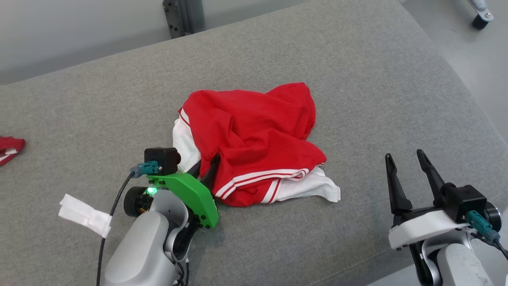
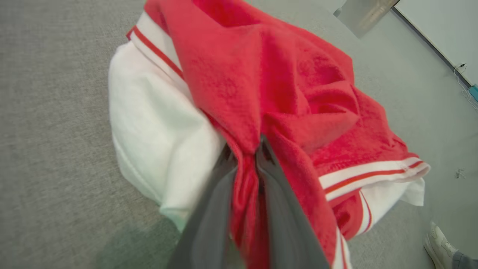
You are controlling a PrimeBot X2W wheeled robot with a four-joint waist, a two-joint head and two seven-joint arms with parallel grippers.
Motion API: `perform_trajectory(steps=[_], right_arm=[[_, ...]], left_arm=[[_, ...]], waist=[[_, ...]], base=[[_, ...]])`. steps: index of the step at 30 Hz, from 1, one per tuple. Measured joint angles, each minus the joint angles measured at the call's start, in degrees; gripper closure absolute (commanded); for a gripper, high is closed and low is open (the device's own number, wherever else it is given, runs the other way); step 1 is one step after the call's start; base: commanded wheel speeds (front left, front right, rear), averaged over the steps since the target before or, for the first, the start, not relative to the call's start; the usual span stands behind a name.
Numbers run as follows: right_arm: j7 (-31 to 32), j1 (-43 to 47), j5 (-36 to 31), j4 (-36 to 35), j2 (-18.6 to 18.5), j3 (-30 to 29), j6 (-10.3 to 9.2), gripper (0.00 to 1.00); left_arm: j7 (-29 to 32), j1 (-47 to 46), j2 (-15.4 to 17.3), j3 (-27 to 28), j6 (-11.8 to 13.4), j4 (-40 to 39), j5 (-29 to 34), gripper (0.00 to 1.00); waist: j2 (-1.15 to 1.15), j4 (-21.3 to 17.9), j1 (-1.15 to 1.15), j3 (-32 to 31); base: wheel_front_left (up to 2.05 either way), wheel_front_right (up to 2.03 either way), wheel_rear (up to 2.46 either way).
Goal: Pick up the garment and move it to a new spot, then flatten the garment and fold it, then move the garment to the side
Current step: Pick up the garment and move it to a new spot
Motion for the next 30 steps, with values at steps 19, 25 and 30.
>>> perform_trajectory(steps=[19, 25, 30], right_arm=[[0.0, 7.31, -2.38, -7.87, -4.99, -4.55, 0.0, 0.0], [0.0, 9.34, -3.41, -7.23, -4.59, -5.23, 0.0, 0.0], [0.0, 11.13, -4.05, -5.84, -3.31, -5.41, 0.0, 0.0]], left_arm=[[-21.92, 22.53, 6.13, 5.86, 9.44, -15.36, 7.88, 0.0], [-22.26, 28.95, 6.0, 14.05, 7.0, -20.71, 12.14, 0.0], [-22.27, 31.97, 3.82, 19.84, 2.57, -20.87, 16.22, 0.0]], waist=[[0.0, 10.3, 0.0, -10.03], [0.0, 15.09, 0.0, -11.27], [0.0, 18.07, 0.0, -12.34]], base=[[0.0, 0.0, 0.0], [0.0, 0.0, 0.0], [0.0, 0.0, 0.0]])
